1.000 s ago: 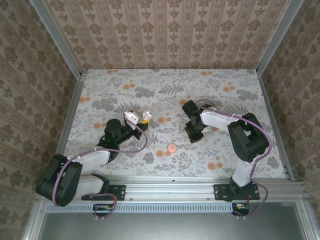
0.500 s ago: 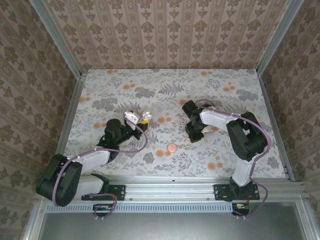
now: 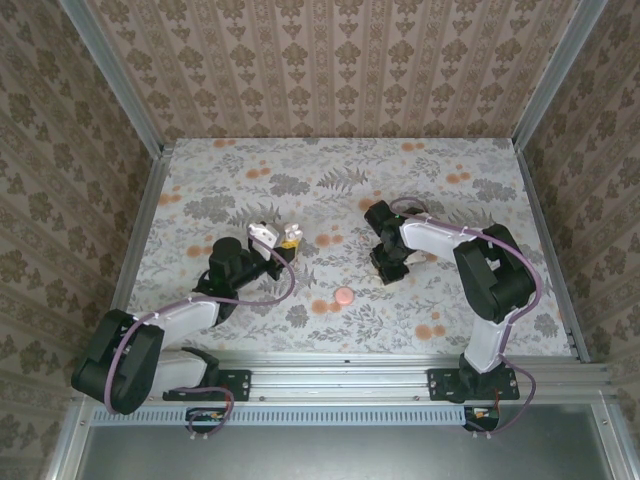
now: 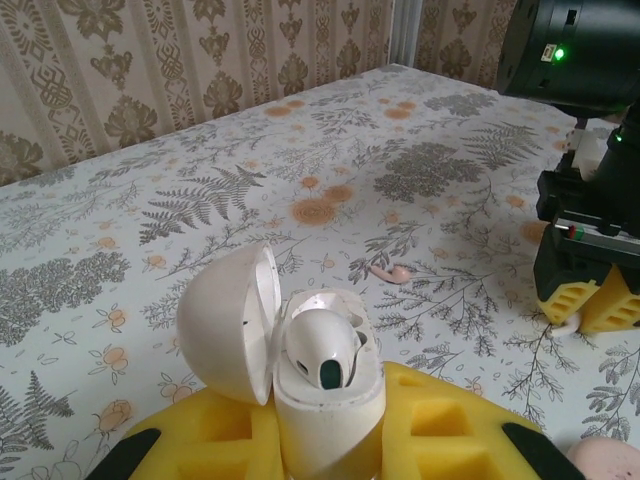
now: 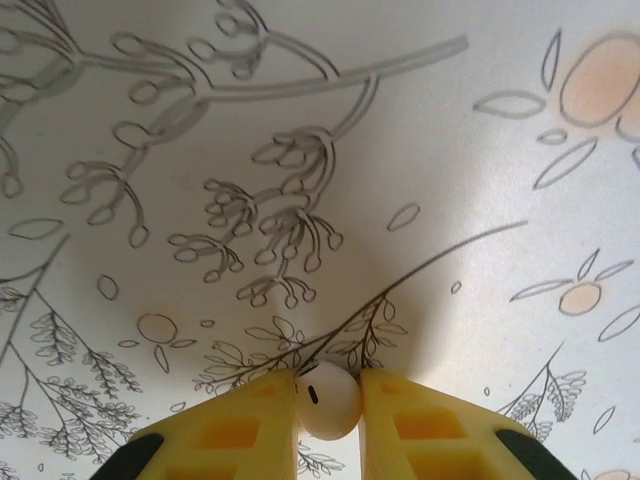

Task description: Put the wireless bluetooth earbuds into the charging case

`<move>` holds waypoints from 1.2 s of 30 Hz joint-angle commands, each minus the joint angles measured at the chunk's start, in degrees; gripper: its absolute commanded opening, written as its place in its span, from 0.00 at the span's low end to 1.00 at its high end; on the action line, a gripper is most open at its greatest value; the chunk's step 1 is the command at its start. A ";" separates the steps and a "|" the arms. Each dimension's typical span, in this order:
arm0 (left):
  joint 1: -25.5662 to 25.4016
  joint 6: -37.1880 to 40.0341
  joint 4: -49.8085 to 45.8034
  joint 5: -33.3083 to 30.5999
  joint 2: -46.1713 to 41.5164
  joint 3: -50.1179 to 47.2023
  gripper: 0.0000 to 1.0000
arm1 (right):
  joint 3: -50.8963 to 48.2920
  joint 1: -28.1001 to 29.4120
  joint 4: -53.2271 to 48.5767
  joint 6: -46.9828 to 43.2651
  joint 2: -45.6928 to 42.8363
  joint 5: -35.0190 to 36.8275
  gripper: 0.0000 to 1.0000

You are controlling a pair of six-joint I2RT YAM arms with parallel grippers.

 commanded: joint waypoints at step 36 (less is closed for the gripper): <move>-2.21 -6.17 11.23 13.15 17.79 8.47 0.14 | -10.87 7.62 40.42 -61.08 -22.92 13.34 0.20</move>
